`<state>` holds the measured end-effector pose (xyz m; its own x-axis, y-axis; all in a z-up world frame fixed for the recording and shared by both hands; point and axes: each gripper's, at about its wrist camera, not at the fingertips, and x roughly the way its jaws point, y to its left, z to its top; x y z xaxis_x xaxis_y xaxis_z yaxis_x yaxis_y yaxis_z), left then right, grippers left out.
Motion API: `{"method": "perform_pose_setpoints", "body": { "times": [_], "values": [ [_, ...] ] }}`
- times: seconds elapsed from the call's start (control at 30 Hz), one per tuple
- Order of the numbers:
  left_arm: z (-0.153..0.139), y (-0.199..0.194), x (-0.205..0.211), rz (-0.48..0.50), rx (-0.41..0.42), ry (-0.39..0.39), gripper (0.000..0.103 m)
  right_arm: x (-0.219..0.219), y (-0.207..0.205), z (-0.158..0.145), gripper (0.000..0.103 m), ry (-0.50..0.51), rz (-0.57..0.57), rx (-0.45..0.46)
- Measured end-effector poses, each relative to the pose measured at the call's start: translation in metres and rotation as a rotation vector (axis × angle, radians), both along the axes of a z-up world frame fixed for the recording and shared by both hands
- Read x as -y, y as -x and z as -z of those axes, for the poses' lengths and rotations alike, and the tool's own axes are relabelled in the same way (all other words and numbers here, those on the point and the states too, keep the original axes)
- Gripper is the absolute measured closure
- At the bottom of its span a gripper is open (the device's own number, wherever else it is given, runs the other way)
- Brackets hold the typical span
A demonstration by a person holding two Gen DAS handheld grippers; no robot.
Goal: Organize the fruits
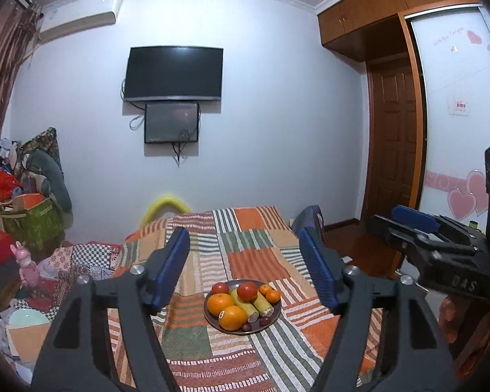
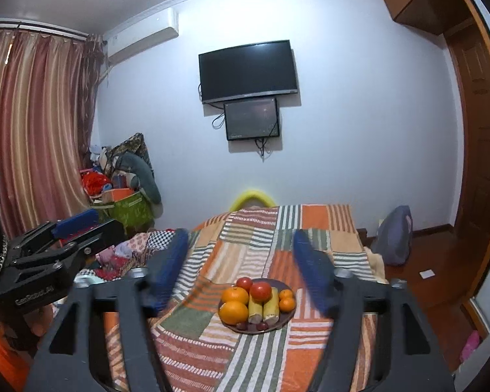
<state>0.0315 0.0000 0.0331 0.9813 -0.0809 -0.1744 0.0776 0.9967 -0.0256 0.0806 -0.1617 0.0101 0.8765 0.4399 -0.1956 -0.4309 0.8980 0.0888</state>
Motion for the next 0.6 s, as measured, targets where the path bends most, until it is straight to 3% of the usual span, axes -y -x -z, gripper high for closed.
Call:
{"method": "perform_pose_setpoints", "body": {
  "times": [0.13, 0.27, 0.6],
  "values": [
    [0.0, 0.008, 0.003, -0.028, 0.02, -0.011, 0.017, -0.001, 0.009, 0.0, 0.013, -0.004, 0.031, 0.051],
    [0.0, 0.014, 0.003, -0.035, 0.026, -0.007, 0.012, -0.002, 0.017, -0.002, 0.001, -0.001, 0.05, 0.074],
    [0.003, 0.015, -0.001, -0.038, 0.024, 0.008, 0.008, -0.005, 0.019, -0.001, 0.0, 0.01, 0.07, 0.084]
  ]
}}
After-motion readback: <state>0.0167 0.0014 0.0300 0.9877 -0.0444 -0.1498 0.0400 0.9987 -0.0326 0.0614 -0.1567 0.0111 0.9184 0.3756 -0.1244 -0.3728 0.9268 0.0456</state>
